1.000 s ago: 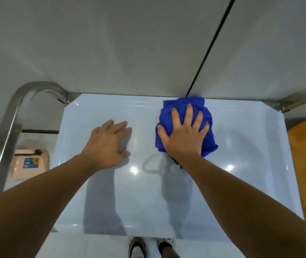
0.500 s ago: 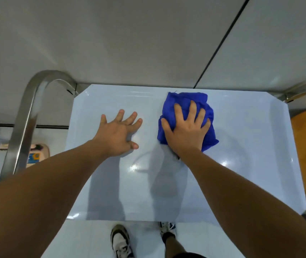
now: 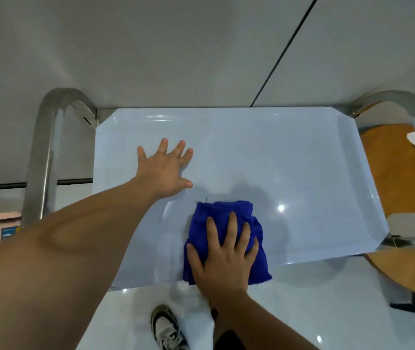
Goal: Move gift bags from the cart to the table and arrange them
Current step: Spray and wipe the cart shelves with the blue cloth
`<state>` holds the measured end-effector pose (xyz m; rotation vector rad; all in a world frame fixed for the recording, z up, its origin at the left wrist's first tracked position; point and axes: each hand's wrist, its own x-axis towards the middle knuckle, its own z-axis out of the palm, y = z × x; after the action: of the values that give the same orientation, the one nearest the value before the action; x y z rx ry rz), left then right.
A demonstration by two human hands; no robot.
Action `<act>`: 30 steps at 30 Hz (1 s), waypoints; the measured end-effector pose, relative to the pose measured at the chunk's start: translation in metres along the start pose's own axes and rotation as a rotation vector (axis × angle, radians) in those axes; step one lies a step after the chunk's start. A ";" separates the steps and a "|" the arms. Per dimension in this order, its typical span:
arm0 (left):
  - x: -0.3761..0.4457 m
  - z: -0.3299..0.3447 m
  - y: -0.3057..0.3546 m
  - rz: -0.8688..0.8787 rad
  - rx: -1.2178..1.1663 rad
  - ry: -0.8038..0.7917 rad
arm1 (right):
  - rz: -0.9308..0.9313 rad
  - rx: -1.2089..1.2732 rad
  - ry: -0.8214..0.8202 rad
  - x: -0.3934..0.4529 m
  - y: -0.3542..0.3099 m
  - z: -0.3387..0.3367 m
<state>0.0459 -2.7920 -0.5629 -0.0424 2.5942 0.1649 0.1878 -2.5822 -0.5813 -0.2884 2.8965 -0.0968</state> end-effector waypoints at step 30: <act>-0.135 0.073 -0.017 -0.672 -0.722 0.455 | -0.349 -0.043 0.176 0.235 -0.087 -0.027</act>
<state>0.2001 -2.7999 -0.5575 -1.3090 2.6276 0.9029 -0.0262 -2.7134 -0.5986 -0.8304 2.9900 -0.1236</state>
